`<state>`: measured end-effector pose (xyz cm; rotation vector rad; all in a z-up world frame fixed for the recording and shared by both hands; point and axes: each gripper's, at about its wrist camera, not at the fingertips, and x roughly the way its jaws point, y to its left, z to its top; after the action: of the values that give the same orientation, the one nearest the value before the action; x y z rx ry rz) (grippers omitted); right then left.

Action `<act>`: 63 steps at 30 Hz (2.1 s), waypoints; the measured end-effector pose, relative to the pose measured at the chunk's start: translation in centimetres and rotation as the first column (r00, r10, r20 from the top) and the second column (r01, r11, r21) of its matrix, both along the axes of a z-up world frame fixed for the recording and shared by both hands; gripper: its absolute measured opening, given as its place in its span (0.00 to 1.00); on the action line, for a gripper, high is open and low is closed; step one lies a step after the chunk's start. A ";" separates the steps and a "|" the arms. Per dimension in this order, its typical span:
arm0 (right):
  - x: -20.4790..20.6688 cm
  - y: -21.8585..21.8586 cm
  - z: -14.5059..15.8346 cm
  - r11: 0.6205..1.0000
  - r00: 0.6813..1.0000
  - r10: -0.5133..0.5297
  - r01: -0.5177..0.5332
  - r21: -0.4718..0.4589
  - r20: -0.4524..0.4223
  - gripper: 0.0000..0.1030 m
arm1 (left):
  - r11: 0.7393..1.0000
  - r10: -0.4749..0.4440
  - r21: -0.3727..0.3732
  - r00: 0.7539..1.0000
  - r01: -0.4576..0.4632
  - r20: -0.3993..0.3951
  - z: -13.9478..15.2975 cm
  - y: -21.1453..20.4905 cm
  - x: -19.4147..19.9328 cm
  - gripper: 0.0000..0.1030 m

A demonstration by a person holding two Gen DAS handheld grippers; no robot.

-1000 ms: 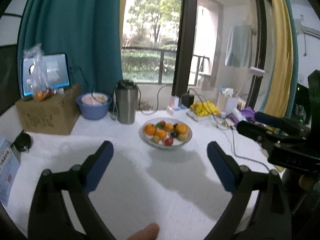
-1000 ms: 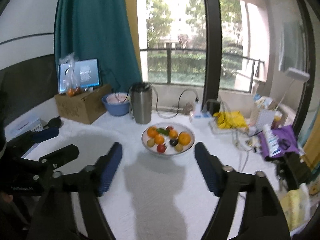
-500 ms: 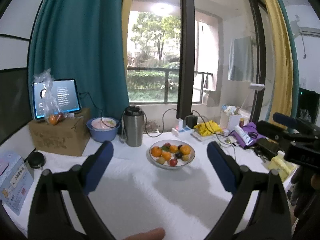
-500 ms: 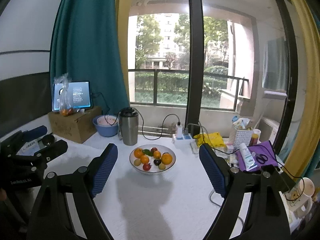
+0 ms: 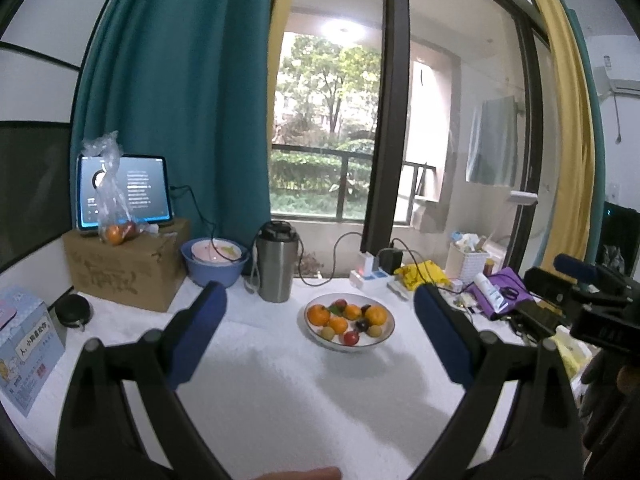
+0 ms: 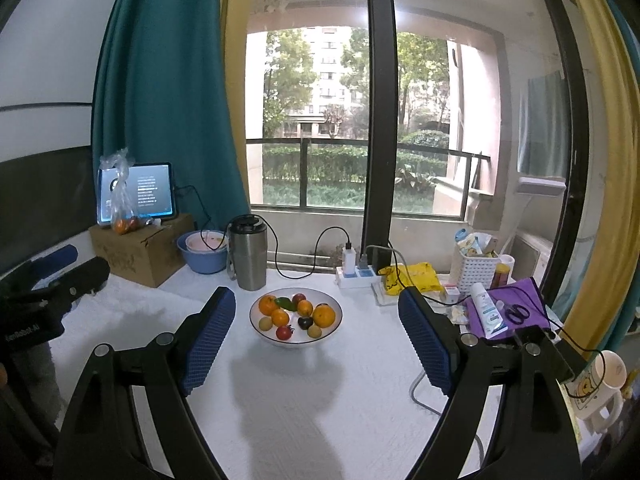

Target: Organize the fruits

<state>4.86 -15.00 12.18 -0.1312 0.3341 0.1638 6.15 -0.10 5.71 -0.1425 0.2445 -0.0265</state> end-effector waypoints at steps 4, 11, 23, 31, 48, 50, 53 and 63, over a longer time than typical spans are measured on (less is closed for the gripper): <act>-0.1 0.0 0.0 1.000 1.000 -0.001 0.001 0.000 0.001 0.84 | 1.000 -0.003 0.004 1.000 0.003 0.012 0.1 -0.2 -0.2 0.93; 0.0 0.1 -0.1 1.000 1.000 0.002 -0.002 -0.001 -0.002 0.84 | 1.000 -0.006 0.008 1.000 0.006 0.011 0.1 -0.3 -0.3 0.93; 0.1 0.2 -0.3 1.000 1.000 0.005 -0.005 -0.002 -0.011 0.84 | 0.999 -0.034 0.007 0.999 0.034 0.012 0.0 -0.8 -0.2 0.93; 0.1 0.2 -0.5 1.000 1.000 0.009 -0.009 -0.002 -0.013 0.84 | 0.999 -0.032 0.008 0.999 0.032 0.015 0.1 -0.8 -0.2 0.93; 0.1 0.2 -0.5 1.000 1.000 0.011 -0.011 -0.003 -0.021 0.84 | 0.999 -0.046 0.022 0.999 0.045 0.017 0.0 -0.9 -0.3 0.93; 0.1 0.2 -0.5 1.000 1.000 0.012 -0.012 -0.002 -0.021 0.84 | 0.999 -0.045 0.024 0.999 0.044 0.019 0.0 -1.0 -0.3 0.93; 0.0 0.2 -0.6 1.000 1.000 0.011 -0.011 -0.004 -0.025 0.84 | 0.999 -0.042 0.025 0.999 0.042 0.023 -0.1 -1.0 -0.4 0.93; 0.0 0.2 -0.7 1.000 1.000 0.008 -0.008 -0.005 -0.028 0.84 | 0.999 -0.040 0.024 0.999 0.039 0.025 -0.1 -1.0 -0.4 0.93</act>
<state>4.89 -14.81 11.50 -0.1353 0.3616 0.1731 5.70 -1.06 5.58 -0.1141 0.2223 -0.0648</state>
